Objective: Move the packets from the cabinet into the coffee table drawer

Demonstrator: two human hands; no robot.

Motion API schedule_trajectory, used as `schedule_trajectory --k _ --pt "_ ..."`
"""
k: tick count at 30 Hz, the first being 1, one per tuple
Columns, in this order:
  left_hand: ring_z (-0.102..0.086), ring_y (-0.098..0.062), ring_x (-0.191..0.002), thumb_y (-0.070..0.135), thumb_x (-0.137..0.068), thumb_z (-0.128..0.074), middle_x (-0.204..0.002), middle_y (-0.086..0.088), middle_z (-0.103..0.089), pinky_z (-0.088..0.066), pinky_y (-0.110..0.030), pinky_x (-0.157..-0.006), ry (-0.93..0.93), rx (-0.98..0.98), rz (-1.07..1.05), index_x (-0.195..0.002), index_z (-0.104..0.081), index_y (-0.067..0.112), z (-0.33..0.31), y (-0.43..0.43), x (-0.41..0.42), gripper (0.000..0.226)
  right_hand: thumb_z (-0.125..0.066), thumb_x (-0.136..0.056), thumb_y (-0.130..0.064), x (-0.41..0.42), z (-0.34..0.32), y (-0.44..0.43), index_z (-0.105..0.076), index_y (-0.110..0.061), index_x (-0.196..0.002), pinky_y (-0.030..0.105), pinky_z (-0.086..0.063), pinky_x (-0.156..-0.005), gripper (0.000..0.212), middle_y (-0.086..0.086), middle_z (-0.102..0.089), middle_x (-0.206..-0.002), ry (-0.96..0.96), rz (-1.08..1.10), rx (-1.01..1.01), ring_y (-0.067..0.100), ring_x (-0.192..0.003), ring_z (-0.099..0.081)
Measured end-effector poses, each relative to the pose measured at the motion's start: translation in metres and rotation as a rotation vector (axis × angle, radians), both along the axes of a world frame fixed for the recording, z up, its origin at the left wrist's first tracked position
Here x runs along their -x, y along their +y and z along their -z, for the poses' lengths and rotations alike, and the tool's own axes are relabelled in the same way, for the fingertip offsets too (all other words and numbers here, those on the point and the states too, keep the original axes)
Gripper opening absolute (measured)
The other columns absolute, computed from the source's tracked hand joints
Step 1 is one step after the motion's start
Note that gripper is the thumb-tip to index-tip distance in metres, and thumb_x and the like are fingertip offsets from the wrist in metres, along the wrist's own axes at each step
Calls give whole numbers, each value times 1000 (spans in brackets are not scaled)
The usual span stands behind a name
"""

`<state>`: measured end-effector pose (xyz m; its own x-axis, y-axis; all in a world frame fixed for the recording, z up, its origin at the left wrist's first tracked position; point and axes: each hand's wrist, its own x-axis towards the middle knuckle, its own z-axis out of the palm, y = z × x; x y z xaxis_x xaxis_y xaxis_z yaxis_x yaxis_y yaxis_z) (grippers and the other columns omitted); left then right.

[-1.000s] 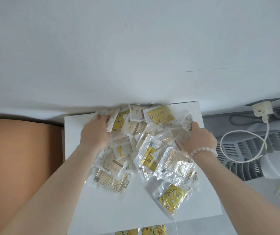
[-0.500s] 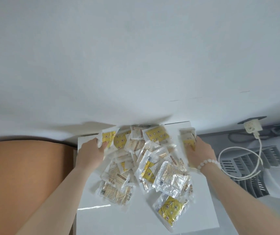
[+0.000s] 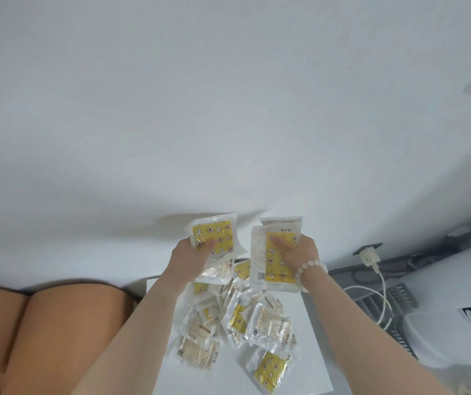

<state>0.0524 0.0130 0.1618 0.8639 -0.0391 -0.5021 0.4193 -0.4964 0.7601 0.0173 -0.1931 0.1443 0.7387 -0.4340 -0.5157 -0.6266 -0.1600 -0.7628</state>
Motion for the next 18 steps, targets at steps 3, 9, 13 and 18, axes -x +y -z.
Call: schedule_trajectory --k 3,9,13,18 --pt "-61 -23 -89 29 -93 -57 -103 -7 -67 -49 -30 -70 -11 81 -15 -109 -66 13 -27 -3 5 24 -68 -84 -32 12 -31 0 -67 -8 -92 42 -57 -77 26 11 -70 -87 -23 47 -13 29 -81 -69" --pt "-59 -22 -94 27 -95 -55 -102 -5 -65 -44 -28 -81 -43 144 91 -108 -66 13 -73 -29 37 22 -70 -81 -40 53 -74 0 -64 -12 -78 39 -57 -75 29 11 -70 -85 -54 216 -42 29 -80 -68" --pt "-58 -21 -91 27 -94 -56 -98 -3 -64 -42 -27 -77 -60 155 141 -105 -65 14 -96 -40 49 19 -69 -80 -46 69 -102 -4 -63 -14 -76 32 -56 -66 33 7 -69 -79 -100 284 -30 23 -73 -66" --pt "-56 -22 -87 27 -92 -60 -89 -1 -61 -41 -27 -75 -86 204 149 -93 -62 18 -126 -59 48 9 -64 -84 -47 87 -147 -25 -61 -20 -73 24 -50 -55 30 -1 -66 -72 -172 349 -5 15 -64 -63"
